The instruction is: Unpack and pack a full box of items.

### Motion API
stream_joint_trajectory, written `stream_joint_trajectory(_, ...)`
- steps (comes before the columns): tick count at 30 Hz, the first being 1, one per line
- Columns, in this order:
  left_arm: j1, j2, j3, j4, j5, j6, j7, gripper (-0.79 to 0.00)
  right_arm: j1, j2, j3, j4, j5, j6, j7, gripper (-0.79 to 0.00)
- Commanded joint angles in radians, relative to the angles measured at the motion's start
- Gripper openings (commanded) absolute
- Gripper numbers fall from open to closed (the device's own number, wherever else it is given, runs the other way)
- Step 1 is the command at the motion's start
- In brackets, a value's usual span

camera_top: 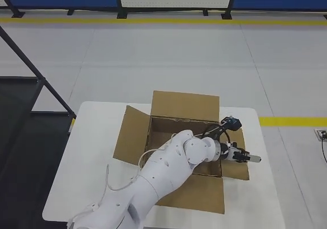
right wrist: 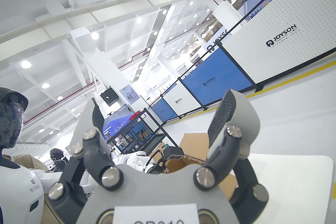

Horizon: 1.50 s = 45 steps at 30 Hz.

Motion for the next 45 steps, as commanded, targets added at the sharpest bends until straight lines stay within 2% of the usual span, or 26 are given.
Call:
stream_joint_trajectory(1, -0.004, -0.014, -0.001, 0.024, 0.002, -0.006, -0.002, 0.0, 0.013, 0.004, -0.012, 0.018, -0.009, -0.008, -0.008, 0.0)
stream_joint_trajectory(5, -0.011, -0.043, -0.004, 0.067, 0.008, -0.01, -0.01, 0.0, 0.045, 0.011, -0.046, 0.059, -0.01, -0.024, -0.024, 0.0)
stream_joint_trajectory(13, -0.013, -0.081, -0.009, 0.13, 0.027, 0.022, -0.034, 0.0, 0.091, 0.022, -0.104, 0.101, -0.033, -0.05, -0.05, 0.0)
stream_joint_trajectory(21, -0.013, -0.104, -0.025, 0.17, 0.045, 0.004, -0.021, 0.0, 0.102, 0.036, -0.141, 0.113, -0.017, -0.069, -0.069, 0.0)
stream_joint_trajectory(25, -0.028, -0.104, -0.045, 0.178, 0.04, -0.049, 0.024, 0.0, 0.111, 0.04, -0.158, 0.125, -0.012, -0.08, -0.08, 0.0)
stream_joint_trajectory(26, -0.039, -0.101, -0.06, 0.182, 0.023, -0.091, 0.029, 0.0, 0.119, 0.041, -0.164, 0.129, -0.013, -0.084, -0.084, 0.0)
stream_joint_trajectory(29, -0.072, -0.091, -0.075, 0.195, 0.032, -0.144, 0.067, 0.0, 0.14, 0.045, -0.174, 0.138, -0.032, -0.091, -0.091, 0.0)
stream_joint_trajectory(34, -0.133, -0.059, -0.111, 0.221, 0.041, -0.269, 0.154, 0.0, 0.209, 0.05, -0.198, 0.145, -0.068, -0.089, -0.089, 0.0)
stream_joint_trajectory(38, -0.164, -0.02, -0.138, 0.264, 0.06, -0.385, 0.274, 0.0, 0.246, 0.052, -0.236, 0.094, -0.122, -0.082, -0.082, 0.0)
stream_joint_trajectory(43, -0.212, 0.038, -0.157, 0.412, 0.09, -0.561, 0.489, 0.0, 0.297, 0.046, -0.326, 0.006, -0.248, -0.068, -0.073, 0.0)
stream_joint_trajectory(45, -0.22, 0.068, -0.156, 0.422, 0.1, -0.564, 0.59, 0.0, 0.321, 0.041, -0.371, -0.023, -0.307, -0.062, -0.068, 0.0)
